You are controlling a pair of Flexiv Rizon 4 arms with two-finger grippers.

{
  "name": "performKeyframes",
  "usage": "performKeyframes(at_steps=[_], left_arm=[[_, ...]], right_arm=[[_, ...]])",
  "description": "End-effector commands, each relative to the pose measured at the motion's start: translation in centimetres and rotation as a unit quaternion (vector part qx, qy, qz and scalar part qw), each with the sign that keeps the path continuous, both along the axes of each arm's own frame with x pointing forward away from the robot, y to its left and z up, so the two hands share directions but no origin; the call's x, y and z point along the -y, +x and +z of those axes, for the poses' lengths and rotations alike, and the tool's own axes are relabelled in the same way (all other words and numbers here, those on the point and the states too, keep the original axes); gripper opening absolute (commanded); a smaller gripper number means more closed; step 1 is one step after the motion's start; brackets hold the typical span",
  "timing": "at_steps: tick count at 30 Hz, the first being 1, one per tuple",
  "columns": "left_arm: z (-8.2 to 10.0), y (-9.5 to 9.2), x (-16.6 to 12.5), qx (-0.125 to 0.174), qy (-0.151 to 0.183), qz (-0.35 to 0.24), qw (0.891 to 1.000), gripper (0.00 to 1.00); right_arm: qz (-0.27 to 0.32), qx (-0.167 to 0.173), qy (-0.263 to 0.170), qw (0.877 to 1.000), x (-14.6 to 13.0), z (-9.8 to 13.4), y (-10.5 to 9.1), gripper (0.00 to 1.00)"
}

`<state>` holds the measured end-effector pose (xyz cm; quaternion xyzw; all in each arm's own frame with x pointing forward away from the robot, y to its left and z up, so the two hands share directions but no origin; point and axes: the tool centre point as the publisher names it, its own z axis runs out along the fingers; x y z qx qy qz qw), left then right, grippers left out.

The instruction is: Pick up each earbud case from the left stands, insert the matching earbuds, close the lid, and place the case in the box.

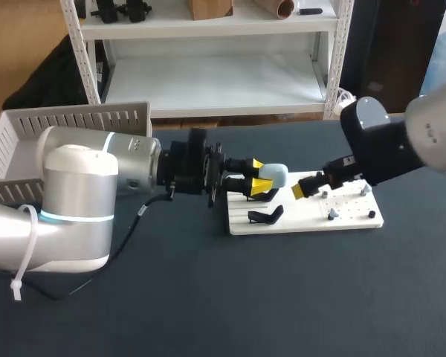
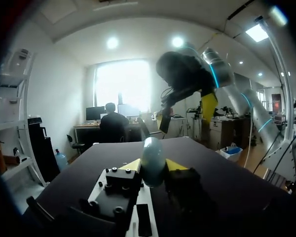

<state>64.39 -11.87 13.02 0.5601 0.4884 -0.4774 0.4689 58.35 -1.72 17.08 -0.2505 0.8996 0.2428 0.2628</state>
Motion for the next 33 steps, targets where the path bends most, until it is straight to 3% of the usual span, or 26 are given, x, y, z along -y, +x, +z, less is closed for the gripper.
performKeyframes(at_steps=[1,33], left_arm=[[-0.1,0.2,0.0,0.0,-0.001,-0.003,1.0,0.0],[-0.1,0.2,0.0,0.0,-0.001,-0.003,1.0,0.0]], right_arm=[[-0.014,0.003,-0.002,1.0,-1.2,-1.1,1.1,1.0],[-0.045,-0.015,0.002,0.999,-2.7,-3.3,4.8,1.0]])
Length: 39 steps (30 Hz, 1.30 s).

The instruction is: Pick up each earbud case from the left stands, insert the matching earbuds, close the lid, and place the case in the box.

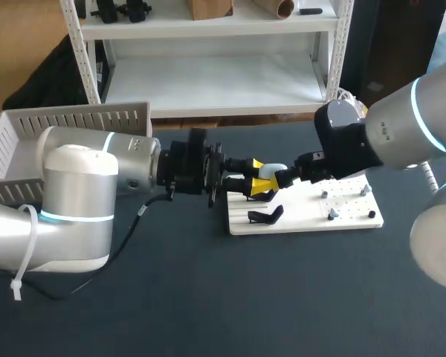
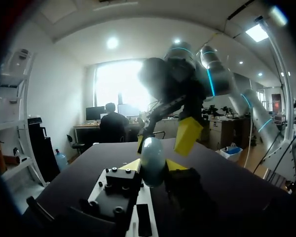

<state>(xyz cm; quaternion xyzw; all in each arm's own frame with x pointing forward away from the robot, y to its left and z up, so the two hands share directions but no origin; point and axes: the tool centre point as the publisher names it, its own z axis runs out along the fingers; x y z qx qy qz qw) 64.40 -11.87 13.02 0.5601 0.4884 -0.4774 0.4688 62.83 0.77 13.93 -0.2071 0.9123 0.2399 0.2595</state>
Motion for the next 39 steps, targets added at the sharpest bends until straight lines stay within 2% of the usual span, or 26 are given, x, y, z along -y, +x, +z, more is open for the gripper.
performKeyframes(at_steps=[1,18,24,34,39], left_arm=[[-0.1,0.2,0.0,0.0,-0.001,-0.003,1.0,0.0],[-0.1,0.2,0.0,0.0,-0.001,-0.003,1.0,0.0],[-0.1,0.2,0.0,0.0,-0.001,-0.003,1.0,0.0],[-0.1,0.2,0.0,0.0,-0.001,-0.003,1.0,0.0],[-0.1,0.2,0.0,0.0,-0.001,-0.003,1.0,0.0]], right_arm=[[-0.004,0.0,-0.003,1.0,-0.2,-0.2,0.3,1.0],[-0.018,0.004,-0.008,1.0,0.5,-0.1,1.2,1.0],[-0.02,0.011,-0.006,1.0,0.4,0.8,1.6,1.0],[-0.019,0.045,0.003,0.999,1.0,3.8,2.1,1.0],[-0.013,0.089,-0.045,0.995,3.4,5.5,3.2,1.0]])
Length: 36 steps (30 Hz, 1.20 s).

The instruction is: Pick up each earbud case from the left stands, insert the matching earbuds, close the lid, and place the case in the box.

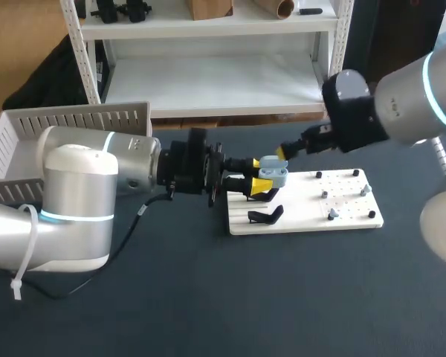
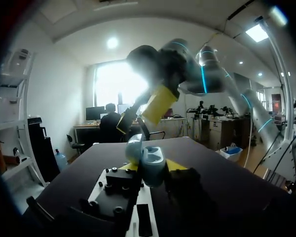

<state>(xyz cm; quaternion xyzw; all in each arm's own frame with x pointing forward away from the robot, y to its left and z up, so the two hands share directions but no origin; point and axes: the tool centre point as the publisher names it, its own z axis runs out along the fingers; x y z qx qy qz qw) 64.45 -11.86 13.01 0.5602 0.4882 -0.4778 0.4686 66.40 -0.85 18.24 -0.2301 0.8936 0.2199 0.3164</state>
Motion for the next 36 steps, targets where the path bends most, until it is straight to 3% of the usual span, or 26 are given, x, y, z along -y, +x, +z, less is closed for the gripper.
performKeyframes(at_steps=[1,5,10,18,24,29,36], left_arm=[[-0.1,0.1,0.0,0.0,-0.001,-0.002,1.0,0.0],[-0.1,0.1,0.0,0.0,-0.001,-0.002,1.0,0.0],[-0.1,0.1,0.0,0.0,-0.001,-0.002,1.0,0.0],[-0.1,0.1,0.0,0.0,-0.001,-0.002,1.0,0.0],[-0.1,0.1,0.0,0.0,-0.001,-0.002,1.0,0.0],[-0.1,0.1,0.0,0.0,-0.001,-0.002,1.0,0.0],[-0.1,0.1,0.0,0.0,-0.001,-0.002,1.0,0.0]], right_arm=[[-0.025,0.03,-0.047,0.998,2.3,1.4,-0.1,1.0],[-0.048,0.055,-0.096,0.993,4.9,2.1,1.2,1.0],[-0.079,0.061,-0.161,0.982,8.1,1.2,2.3,1.0],[-0.107,0.021,-0.246,0.963,11.7,-2.7,3.1,1.0],[-0.114,-0.01,-0.276,0.954,13.5,-5.2,3.4,1.0],[-0.119,-0.01,-0.314,0.942,14.9,-6.9,3.6,1.0],[-0.123,-0.057,-0.302,0.944,16.0,-8.9,3.4,1.0]])
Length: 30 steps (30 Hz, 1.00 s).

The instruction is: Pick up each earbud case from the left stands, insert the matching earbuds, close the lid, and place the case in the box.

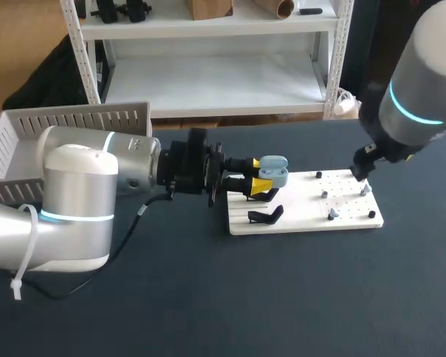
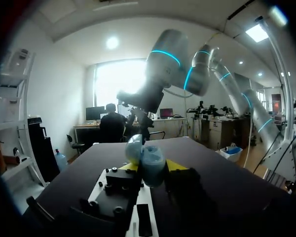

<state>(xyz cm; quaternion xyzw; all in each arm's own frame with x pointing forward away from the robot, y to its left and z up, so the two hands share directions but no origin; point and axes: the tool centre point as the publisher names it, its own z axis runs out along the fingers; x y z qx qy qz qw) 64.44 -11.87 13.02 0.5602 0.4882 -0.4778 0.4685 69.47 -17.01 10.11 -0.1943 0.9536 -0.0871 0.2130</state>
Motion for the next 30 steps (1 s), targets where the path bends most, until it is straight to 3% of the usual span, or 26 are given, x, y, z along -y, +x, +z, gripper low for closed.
performKeyframes(at_steps=[1,6,12,22,24,30], left_arm=[[-0.1,0.1,0.0,0.0,-0.001,-0.002,1.0,0.0],[-0.1,0.1,0.0,0.0,-0.001,-0.002,1.0,0.0],[-0.1,0.1,0.0,0.0,-0.001,-0.002,1.0,0.0],[-0.1,0.1,0.0,0.0,-0.001,-0.002,1.0,0.0],[-0.1,0.1,0.0,0.0,-0.001,-0.002,1.0,0.0],[-0.1,0.1,0.0,0.0,-0.001,-0.002,1.0,0.0]], right_arm=[[-0.005,-0.011,-0.001,1.0,-0.1,-1.0,0.3,1.0],[-0.009,-0.031,0.007,0.999,0.0,-2.1,0.1,1.0],[-0.002,-0.045,0.007,0.999,-0.2,-3.3,0.0,0.71],[0.019,-0.056,-0.002,0.998,-1.1,-4.3,-0.2,0.6],[0.02,-0.058,-0.003,0.998,-1.2,-4.5,-0.2,0.47],[0.023,-0.064,-0.003,0.998,-1.3,-5.1,-0.2,0.47]])
